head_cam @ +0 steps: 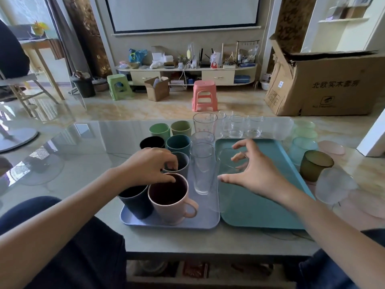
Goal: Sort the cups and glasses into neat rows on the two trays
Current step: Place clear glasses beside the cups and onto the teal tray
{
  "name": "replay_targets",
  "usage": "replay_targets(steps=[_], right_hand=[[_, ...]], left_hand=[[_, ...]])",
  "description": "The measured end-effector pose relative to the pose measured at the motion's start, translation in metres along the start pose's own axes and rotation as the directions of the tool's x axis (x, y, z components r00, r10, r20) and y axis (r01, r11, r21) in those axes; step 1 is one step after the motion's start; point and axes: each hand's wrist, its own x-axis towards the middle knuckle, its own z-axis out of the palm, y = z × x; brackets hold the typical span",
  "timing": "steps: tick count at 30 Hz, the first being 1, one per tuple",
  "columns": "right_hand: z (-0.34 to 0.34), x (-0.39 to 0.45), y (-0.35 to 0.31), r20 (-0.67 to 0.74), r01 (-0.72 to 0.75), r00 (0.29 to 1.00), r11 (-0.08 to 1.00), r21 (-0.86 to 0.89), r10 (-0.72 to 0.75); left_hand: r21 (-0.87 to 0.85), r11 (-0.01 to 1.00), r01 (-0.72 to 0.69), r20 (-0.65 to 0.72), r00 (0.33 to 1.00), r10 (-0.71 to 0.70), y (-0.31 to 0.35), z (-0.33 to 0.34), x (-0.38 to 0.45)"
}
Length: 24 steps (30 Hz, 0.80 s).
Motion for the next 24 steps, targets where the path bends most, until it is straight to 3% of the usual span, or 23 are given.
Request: replay_targets(steps=[2,11,24], right_hand=[[0.006,-0.002,-0.002,0.029,0.005,1.000,1.000,0.008,-0.005],[0.027,-0.012,-0.001,0.117,0.038,0.992,0.999,0.039,-0.042],[0.049,-0.010,-0.008,0.203,0.060,0.976,0.994,0.092,-0.077]], left_hand=[[0.067,0.998,-0.001,-0.029,1.000,0.003,0.000,0.008,-0.001],[-0.029,0.996,0.082,-0.215,0.973,-0.087,-0.001,0.028,0.000],[-0.209,0.977,0.033,-0.266,0.960,-0.089,-0.004,0.033,-0.004]])
